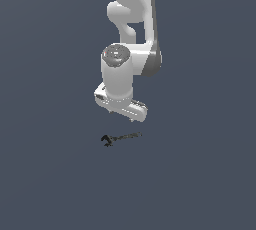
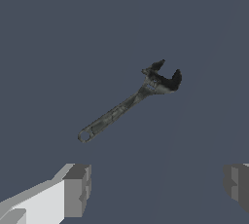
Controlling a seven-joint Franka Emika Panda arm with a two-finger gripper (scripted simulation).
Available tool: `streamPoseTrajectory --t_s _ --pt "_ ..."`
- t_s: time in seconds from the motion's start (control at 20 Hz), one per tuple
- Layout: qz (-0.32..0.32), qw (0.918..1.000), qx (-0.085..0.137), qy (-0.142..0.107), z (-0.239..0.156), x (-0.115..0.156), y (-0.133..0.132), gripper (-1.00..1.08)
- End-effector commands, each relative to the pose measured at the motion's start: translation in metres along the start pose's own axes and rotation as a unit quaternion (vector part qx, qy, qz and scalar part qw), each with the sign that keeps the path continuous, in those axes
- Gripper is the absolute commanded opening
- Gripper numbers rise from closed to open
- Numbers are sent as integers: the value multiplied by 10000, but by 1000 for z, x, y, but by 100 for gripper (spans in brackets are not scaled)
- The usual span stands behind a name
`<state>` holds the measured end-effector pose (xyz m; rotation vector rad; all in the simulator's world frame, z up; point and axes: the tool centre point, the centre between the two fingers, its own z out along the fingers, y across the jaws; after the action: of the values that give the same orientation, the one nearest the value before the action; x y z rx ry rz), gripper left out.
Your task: Pick up the object and move it to a goal position.
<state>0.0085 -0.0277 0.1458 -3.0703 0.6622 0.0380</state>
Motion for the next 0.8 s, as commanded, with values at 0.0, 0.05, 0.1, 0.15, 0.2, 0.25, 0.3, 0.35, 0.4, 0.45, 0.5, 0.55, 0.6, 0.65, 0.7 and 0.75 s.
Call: streamPoseTrajectory --t_s 0.0,0.05,0.1,0.15,0.2,0.25,0.3,0.35,0.4,0.45,0.5,0.55,0.6,0.65,0.7,0.75 --pt "365 9993 12 0 6 3 -2 100" --pt "508 9987 16 -1 8 5 -2 100" --pt "651 9979 19 -1 10 6 -3 100" --pt "794 9968 23 -1 13 7 -3 100" --pt "936 9956 27 0 15 9 -4 100" --pt "1078 9942 30 0 17 10 -4 100" --pt "1220 9925 33 0 20 11 -5 100" --pt "1362 9907 35 1 22 13 -6 100" --pt "1503 9886 38 2 24 14 -6 100" --pt "1643 9864 41 3 27 15 -7 100" --pt "1783 9840 43 4 29 17 -7 100" --pt "1923 9813 45 5 32 18 -8 100" --pt "2062 9785 47 7 34 19 -8 100" --pt "2201 9755 49 8 36 20 -9 100" --pt "2339 9722 51 10 39 22 -9 100" --pt "2477 9688 52 12 41 23 -10 100"
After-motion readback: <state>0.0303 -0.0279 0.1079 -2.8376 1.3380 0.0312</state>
